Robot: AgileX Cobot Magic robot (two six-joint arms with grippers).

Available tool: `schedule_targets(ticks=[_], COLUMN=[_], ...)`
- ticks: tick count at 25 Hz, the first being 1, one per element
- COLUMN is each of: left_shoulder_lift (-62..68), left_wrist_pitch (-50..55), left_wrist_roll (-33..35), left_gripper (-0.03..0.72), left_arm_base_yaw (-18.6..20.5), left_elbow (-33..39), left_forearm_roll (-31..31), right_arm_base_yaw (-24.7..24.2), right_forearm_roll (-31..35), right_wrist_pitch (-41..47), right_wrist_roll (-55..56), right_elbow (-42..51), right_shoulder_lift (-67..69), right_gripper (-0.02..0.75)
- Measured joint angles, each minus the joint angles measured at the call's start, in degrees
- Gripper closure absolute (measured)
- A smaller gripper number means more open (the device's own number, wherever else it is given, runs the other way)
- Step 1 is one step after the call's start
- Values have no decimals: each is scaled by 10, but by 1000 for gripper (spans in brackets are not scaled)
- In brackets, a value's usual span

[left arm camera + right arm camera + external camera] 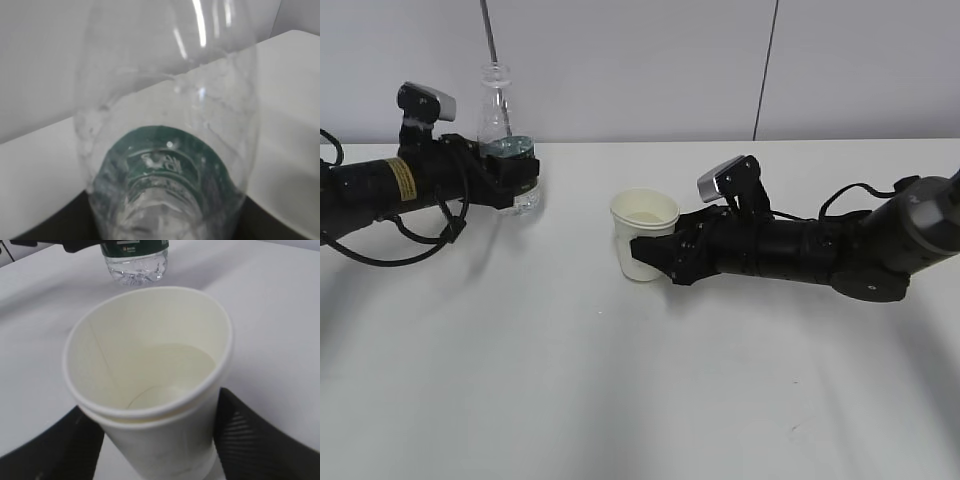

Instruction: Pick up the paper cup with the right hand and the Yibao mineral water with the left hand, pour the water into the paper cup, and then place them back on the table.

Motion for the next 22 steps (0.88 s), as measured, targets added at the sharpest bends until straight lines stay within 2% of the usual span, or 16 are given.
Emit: schedule_targets(ticks=[11,22], left_shoulder_lift=[59,80], left_wrist_pitch=[-39,-73], left_wrist_roll=[46,67], left_gripper=[353,353], left_arm_base_yaw=[0,0], left_elbow=[-4,-8], left_forearm_roll=[-39,-71], right_arm_base_yaw=[0,0], right_forearm_roll=[37,154], right_wrist_pitch=[-2,-3], right_wrist_roll=[0,-58], right_elbow=[0,0], right_shoulder_lift=[0,0], right_gripper=[226,226])
